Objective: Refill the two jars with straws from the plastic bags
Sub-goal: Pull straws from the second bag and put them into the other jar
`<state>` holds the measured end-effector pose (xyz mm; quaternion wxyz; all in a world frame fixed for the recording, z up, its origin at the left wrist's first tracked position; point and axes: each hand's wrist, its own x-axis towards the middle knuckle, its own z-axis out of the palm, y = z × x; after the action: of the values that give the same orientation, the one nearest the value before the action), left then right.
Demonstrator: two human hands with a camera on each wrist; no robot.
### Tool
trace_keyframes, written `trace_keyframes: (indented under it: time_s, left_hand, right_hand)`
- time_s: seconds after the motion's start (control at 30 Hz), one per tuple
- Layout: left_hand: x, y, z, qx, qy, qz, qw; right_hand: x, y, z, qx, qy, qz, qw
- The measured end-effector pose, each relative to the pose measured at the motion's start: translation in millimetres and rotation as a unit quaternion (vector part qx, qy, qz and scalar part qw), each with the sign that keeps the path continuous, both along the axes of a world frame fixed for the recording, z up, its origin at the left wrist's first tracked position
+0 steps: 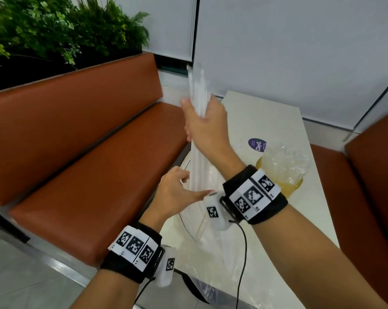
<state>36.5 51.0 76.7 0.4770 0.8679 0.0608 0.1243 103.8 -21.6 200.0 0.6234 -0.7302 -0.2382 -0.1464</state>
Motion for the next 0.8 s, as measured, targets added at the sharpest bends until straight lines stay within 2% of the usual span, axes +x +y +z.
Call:
trace_keyframes:
  time_s: [0.1,0.2,0.33,0.4,0.53,0.7,0.8]
  left_hand:
    - [-1.4,5.5,-1.4,0.012,0.018,-0.001,1.0]
    - [-5.2,11.8,-2.3,-0.018,0.033,0.001,0.999]
    - [-8.9,18.4,-3.4,-0.004,0.019,0.01,1.0]
    - [-10.1,22.6,-5.2,0.004,0.012,0.011,1.0]
    - [-11.7,31.2,-7.9,0.002,0.0,0.006,1.0]
    - [-10.4,37.6,-8.3,-0.006,-0.007,0.001,1.0]
    - [-7.9,40.7,-7.3,-0.011,-0.008,0.002,1.0]
  right_hand:
    - [8.5,-1.7,38.2,0.058,-0.019,0.008,0.998]
    - [17.1,-12.6,73.0,0.131,-0.053,0.002,0.99]
    - [36.0,-30.6,108.6,0.231,-0.129,-0.034,0.964]
    - [49.8,-36.9,114.2,0.248,-0.174,-0.054,0.952]
    - [84.8,-35.0,84.8,0.207,-0.165,-0.103,0.959]
    - [121.8,-25.7,7.9,0.11,-0.075,-0.119,0.984]
    - [133.1,-24.1,-34.1,0.083,-0.016,-0.108,0.991]
